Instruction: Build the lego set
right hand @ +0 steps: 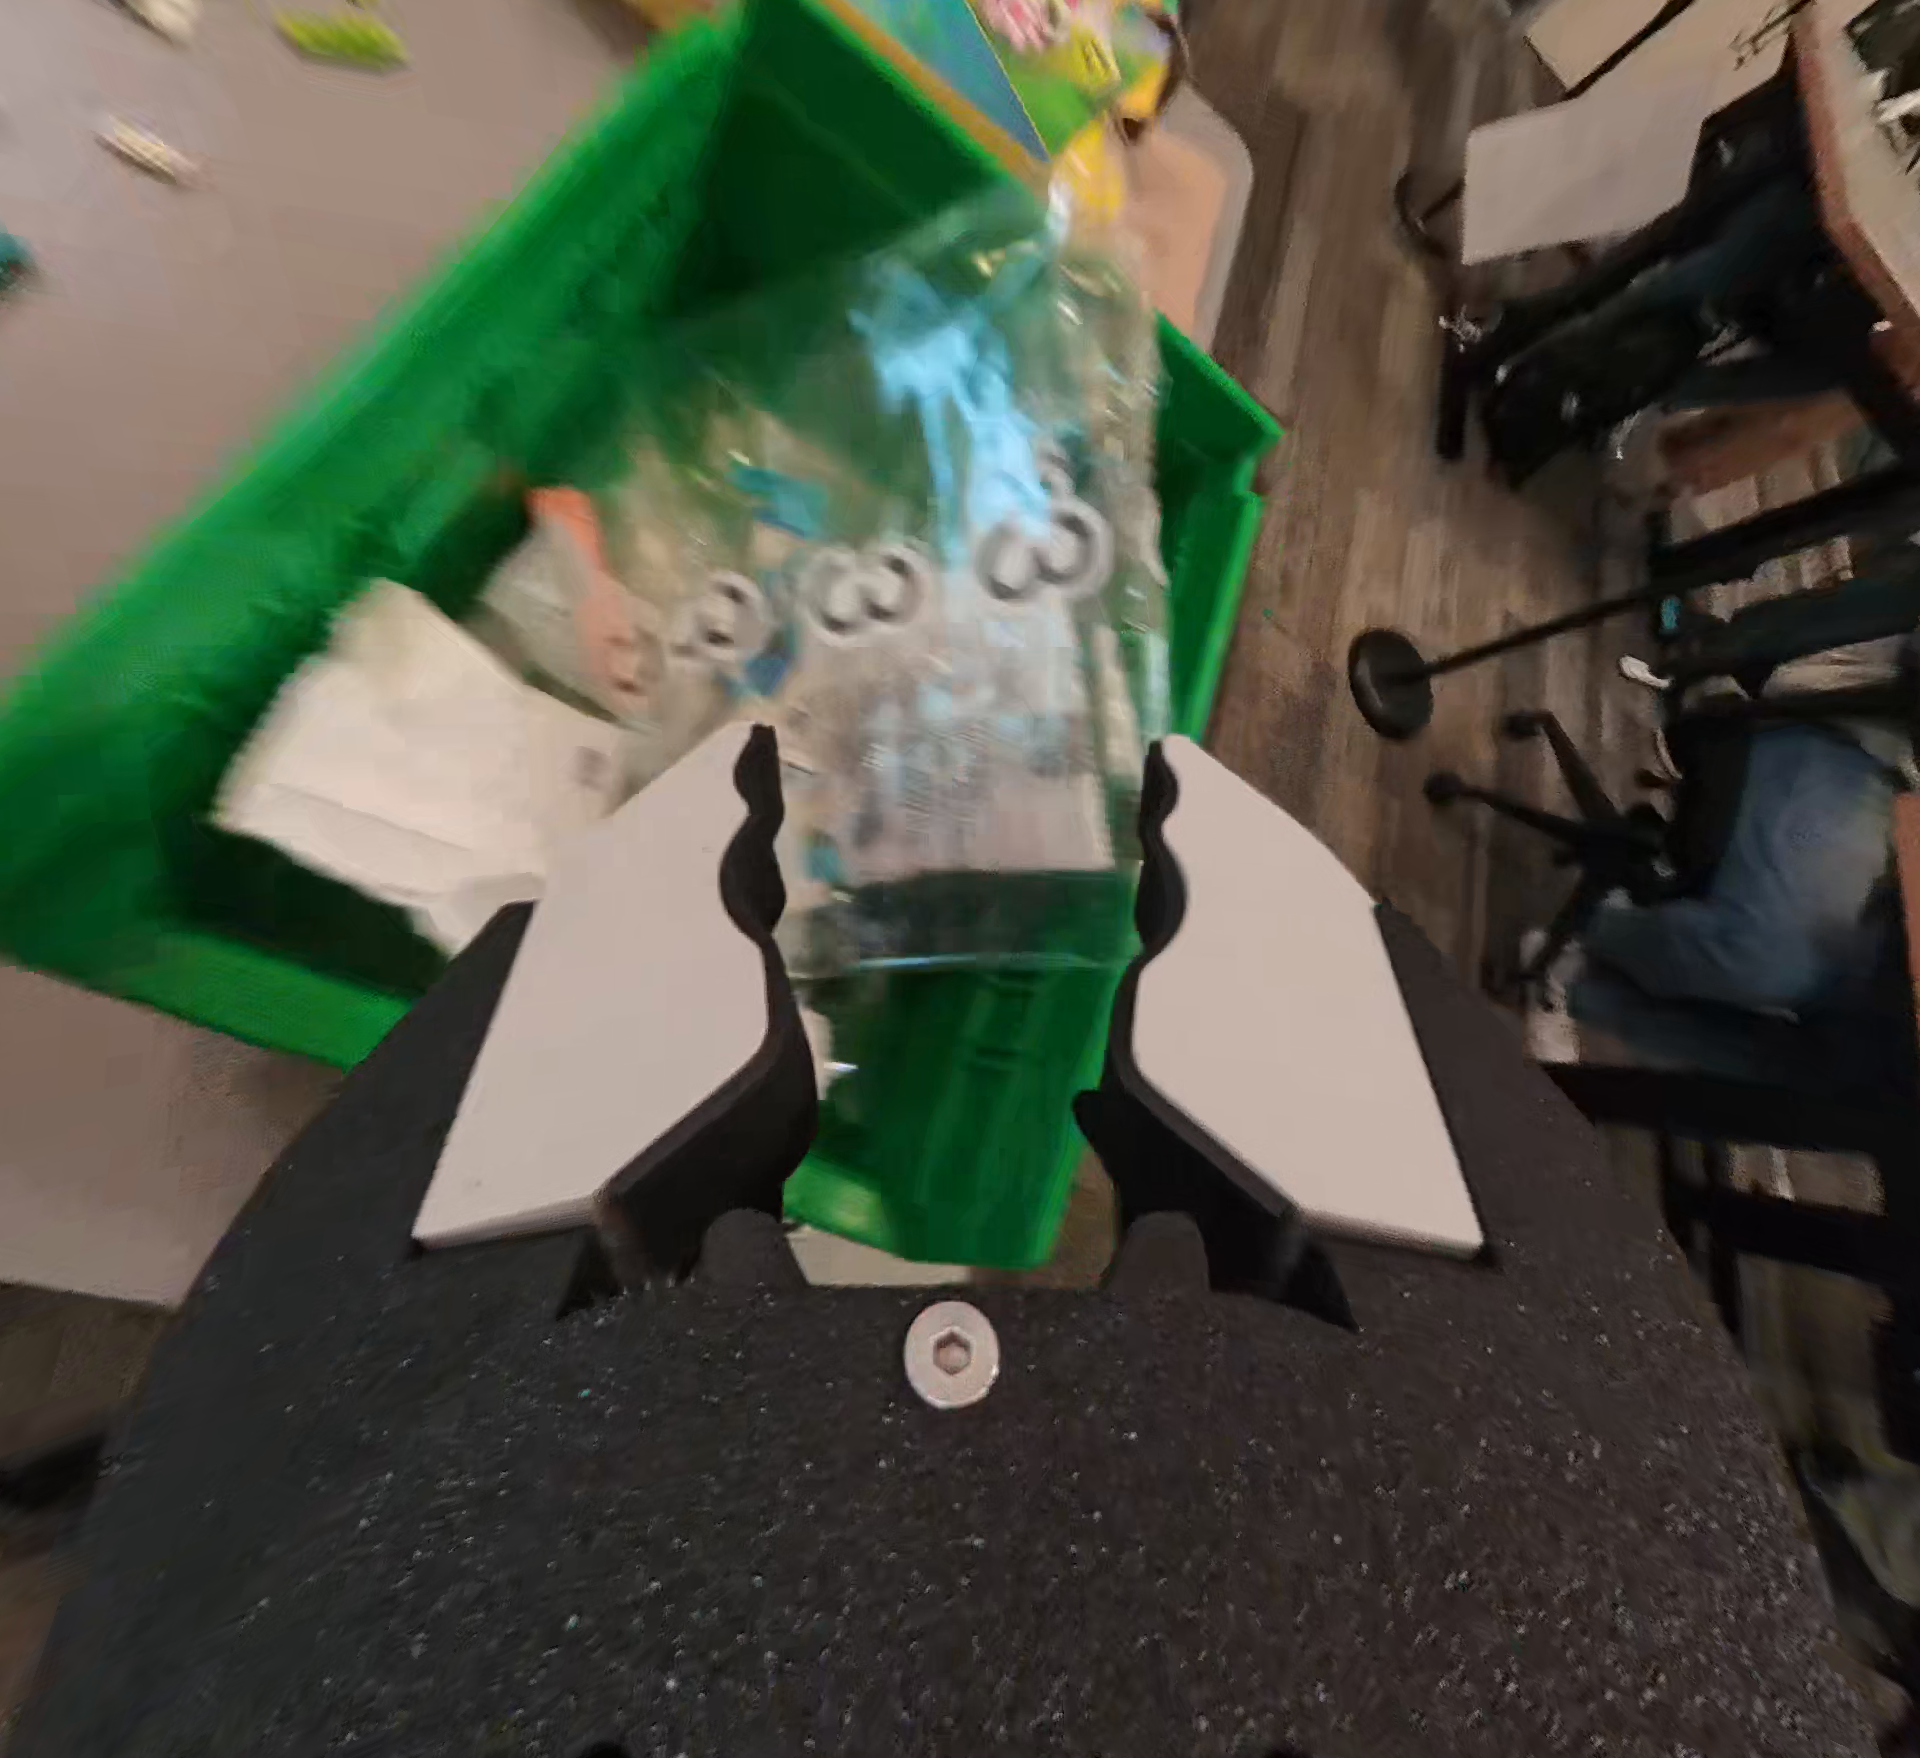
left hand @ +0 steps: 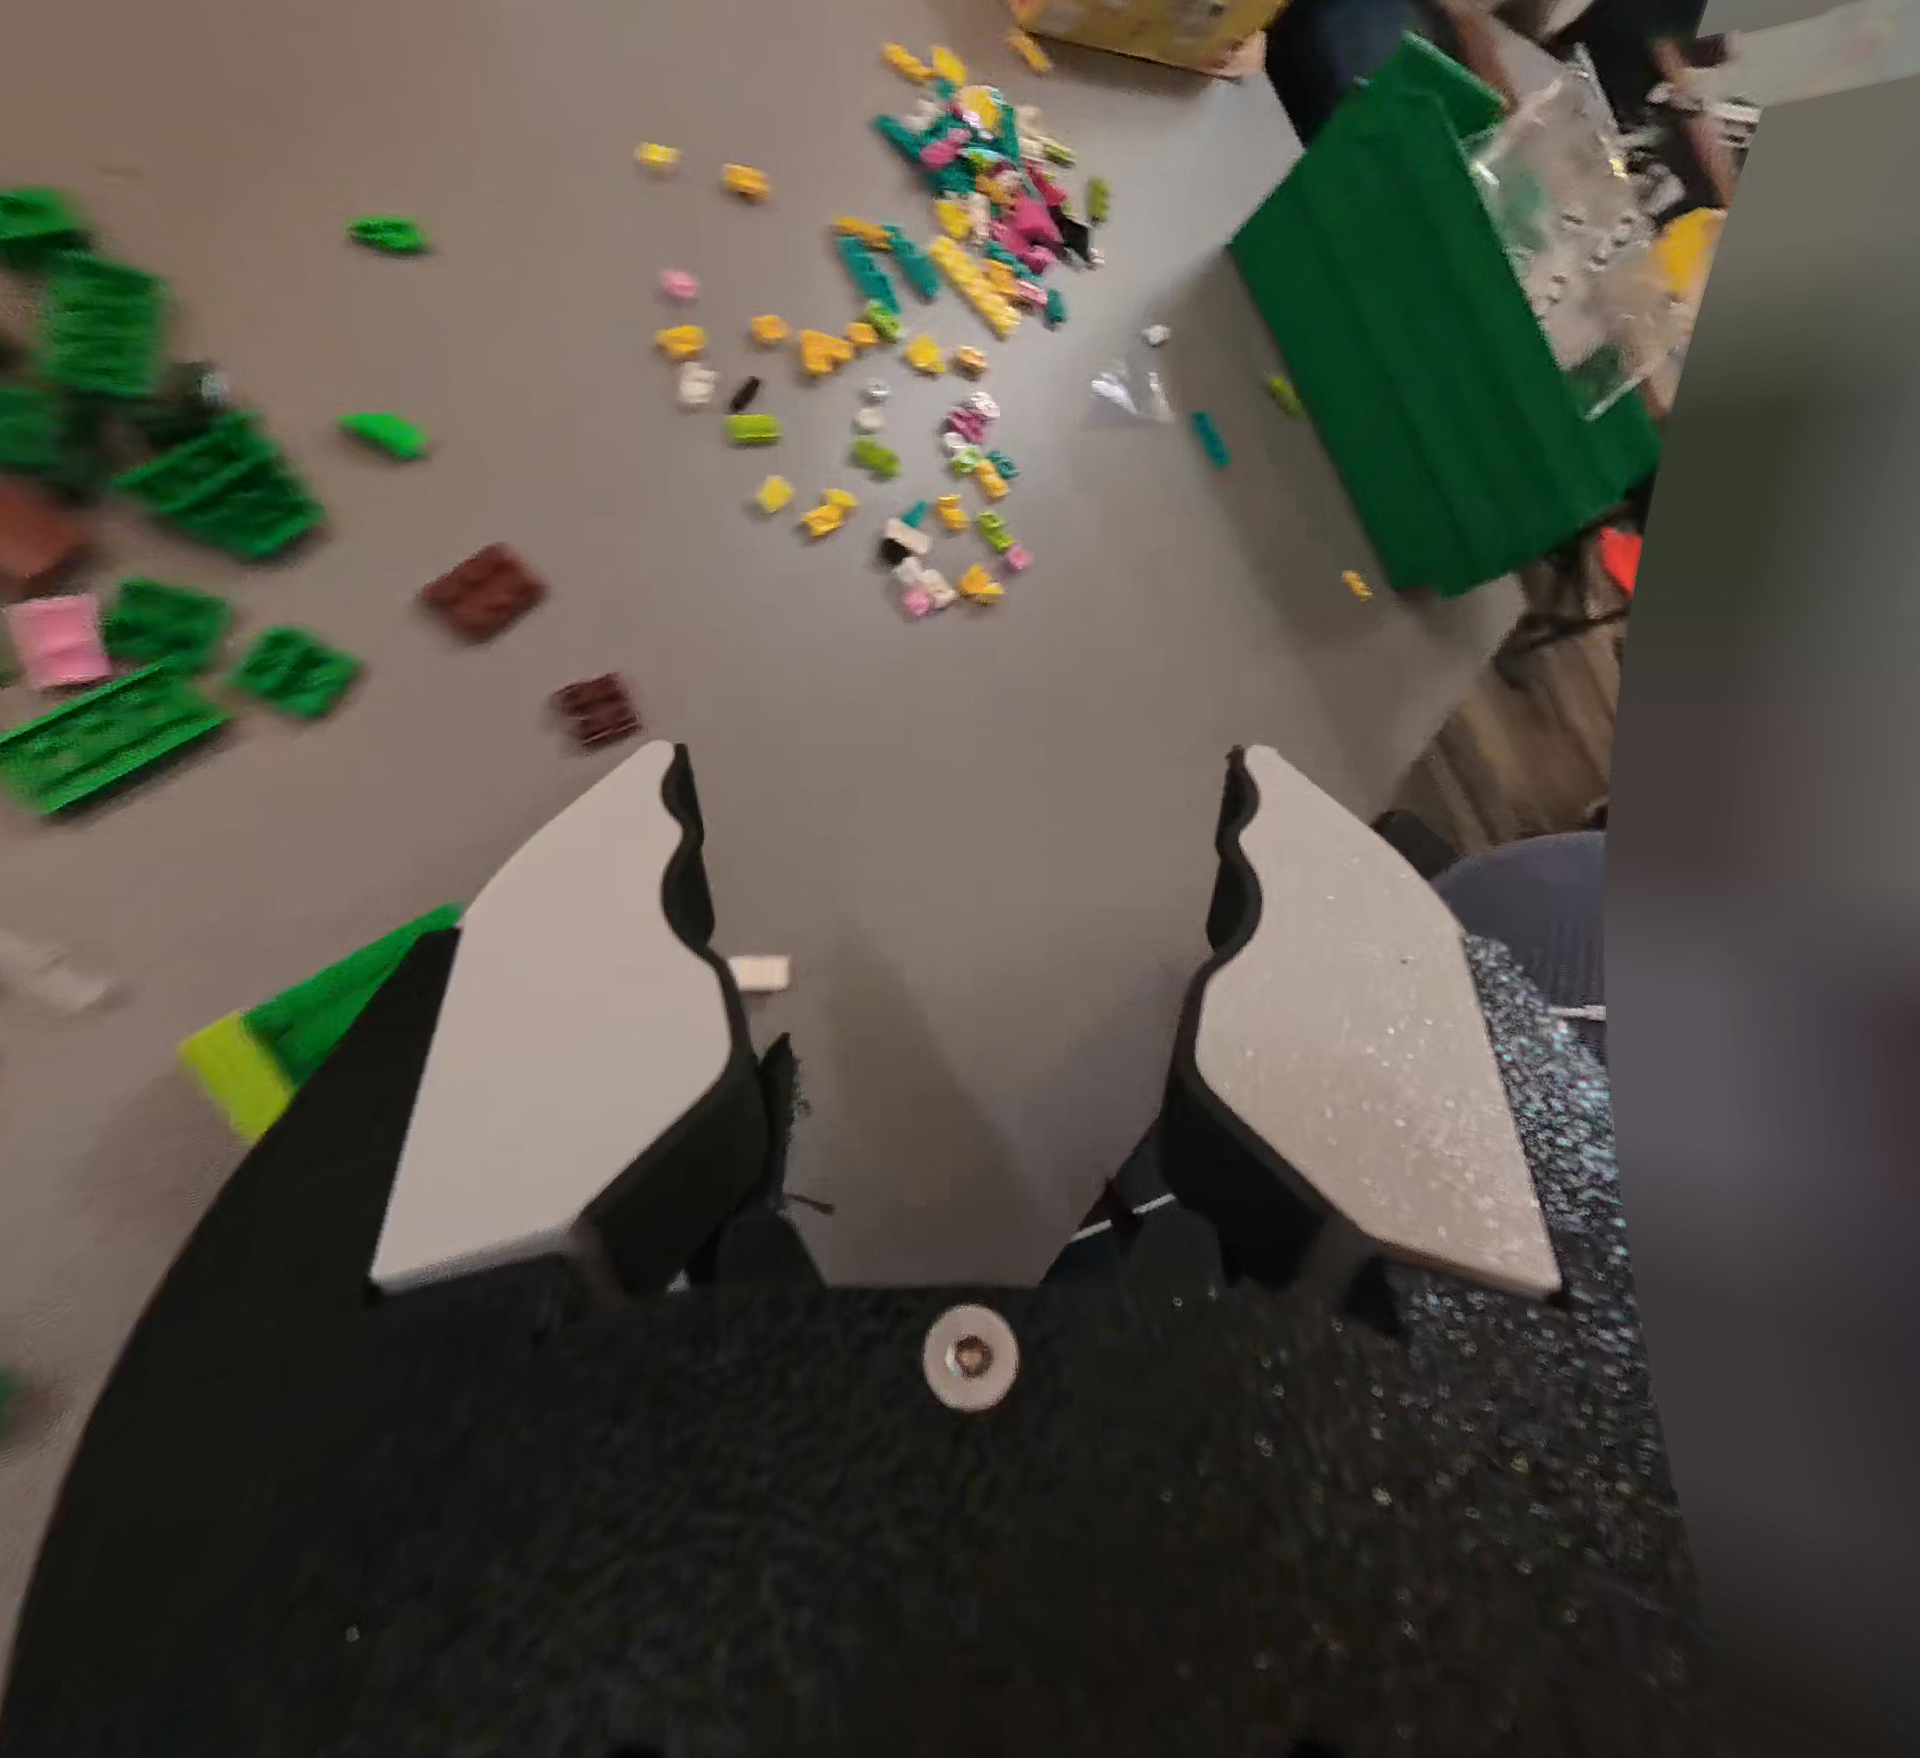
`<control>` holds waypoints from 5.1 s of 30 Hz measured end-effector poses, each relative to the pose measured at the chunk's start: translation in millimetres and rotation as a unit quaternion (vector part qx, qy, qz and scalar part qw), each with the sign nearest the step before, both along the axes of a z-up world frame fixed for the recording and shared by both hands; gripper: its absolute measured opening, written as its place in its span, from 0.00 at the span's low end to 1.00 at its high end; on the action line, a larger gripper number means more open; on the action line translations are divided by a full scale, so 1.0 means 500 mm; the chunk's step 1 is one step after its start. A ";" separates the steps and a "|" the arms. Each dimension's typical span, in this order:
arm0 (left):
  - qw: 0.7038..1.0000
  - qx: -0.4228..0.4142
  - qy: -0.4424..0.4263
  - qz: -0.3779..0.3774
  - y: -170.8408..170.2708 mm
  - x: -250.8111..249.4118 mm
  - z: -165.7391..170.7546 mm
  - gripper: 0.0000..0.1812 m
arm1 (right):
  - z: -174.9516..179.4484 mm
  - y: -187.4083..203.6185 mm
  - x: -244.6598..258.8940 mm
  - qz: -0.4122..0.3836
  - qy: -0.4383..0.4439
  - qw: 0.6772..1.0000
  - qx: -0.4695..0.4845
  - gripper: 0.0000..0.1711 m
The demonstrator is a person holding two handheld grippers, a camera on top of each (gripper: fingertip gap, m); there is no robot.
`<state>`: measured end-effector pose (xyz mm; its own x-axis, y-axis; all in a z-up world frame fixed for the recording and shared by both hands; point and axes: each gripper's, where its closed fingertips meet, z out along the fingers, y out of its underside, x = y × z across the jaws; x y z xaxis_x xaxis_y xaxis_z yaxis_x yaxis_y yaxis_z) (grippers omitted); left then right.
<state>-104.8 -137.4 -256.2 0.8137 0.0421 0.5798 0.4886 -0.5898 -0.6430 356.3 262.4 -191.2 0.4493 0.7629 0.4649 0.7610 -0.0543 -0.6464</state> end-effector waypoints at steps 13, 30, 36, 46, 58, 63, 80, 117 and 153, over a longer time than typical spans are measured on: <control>0.997 0.000 -0.023 -0.073 0.160 0.127 -0.002 0.48 | -0.085 0.149 0.018 0.075 -0.041 0.961 -0.261 0.32; 0.994 -0.028 -0.042 -0.096 0.206 0.177 -0.033 0.46 | -0.110 -0.110 -0.059 0.298 -0.175 0.890 -0.298 0.16; 0.994 -0.027 -0.056 -0.092 0.200 0.173 -0.041 0.45 | -0.060 -0.063 -0.024 0.274 -0.109 0.902 -0.314 0.23; 0.994 -0.027 -0.069 -0.079 0.189 0.160 -0.049 0.44 | 0.019 0.147 0.009 0.085 -0.072 0.985 -0.133 0.19; 0.993 -0.033 -0.075 -0.086 0.196 0.157 -0.045 0.43 | -0.019 0.167 0.099 -0.061 -0.139 0.983 -0.105 0.12; 0.994 -0.023 -0.072 -0.084 0.213 0.153 -0.039 0.43 | -0.038 0.071 0.112 -0.107 0.026 0.981 -0.160 0.00; 0.990 -0.020 -0.085 -0.107 0.208 0.184 -0.038 0.42 | -0.016 0.109 0.153 -0.044 -0.097 0.994 -0.035 0.07; 0.985 0.034 -0.099 -0.139 0.200 0.202 -0.006 0.39 | 0.211 0.111 0.051 0.100 -0.135 0.985 -0.022 0.00; 0.861 0.468 -0.096 -0.172 0.416 0.388 0.357 0.08 | 0.338 -0.246 -0.463 0.489 0.089 0.867 -0.029 0.00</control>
<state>89.2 70.9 -77.5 0.5702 -0.7415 0.3536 0.5389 0.0127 -0.8423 124.7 139.2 -22.1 -0.3646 0.8392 0.4035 0.3488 0.5249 -0.7764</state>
